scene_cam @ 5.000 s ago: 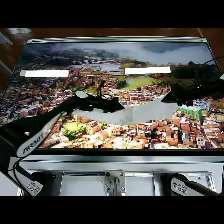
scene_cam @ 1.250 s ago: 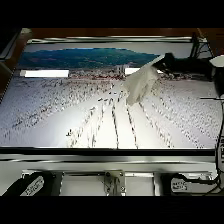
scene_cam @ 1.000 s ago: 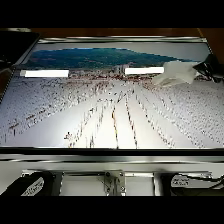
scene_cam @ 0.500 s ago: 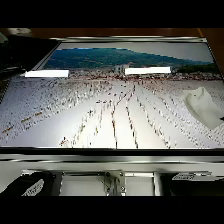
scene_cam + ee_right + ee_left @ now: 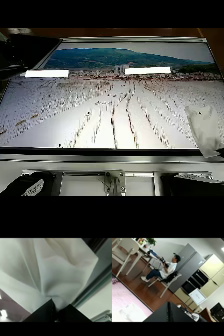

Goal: Fold the shirts.

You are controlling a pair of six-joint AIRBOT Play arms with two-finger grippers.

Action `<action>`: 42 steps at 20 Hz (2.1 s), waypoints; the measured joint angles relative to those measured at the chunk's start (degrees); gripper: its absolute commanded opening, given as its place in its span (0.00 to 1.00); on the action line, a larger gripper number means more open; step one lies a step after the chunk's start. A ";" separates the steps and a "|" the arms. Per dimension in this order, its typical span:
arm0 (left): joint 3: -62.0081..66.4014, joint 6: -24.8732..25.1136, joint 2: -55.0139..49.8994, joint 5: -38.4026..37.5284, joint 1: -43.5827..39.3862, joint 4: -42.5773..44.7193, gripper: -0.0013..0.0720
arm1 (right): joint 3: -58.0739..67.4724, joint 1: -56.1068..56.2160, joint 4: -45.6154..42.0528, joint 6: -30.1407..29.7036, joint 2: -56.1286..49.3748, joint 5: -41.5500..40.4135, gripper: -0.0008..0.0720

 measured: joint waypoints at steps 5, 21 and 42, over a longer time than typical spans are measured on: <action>0.00 0.00 -0.20 0.04 0.00 0.02 0.06 | -2.47 -1.73 -4.94 -0.31 0.33 -0.50 0.15; 0.00 0.04 -4.20 11.23 -0.02 11.39 0.06 | 13.57 -1.92 10.10 2.43 17.88 9.55 0.61; 5.05 -40.68 -19.76 -12.33 -15.74 89.53 0.82 | 25.07 71.52 -9.97 13.38 12.52 3.10 0.95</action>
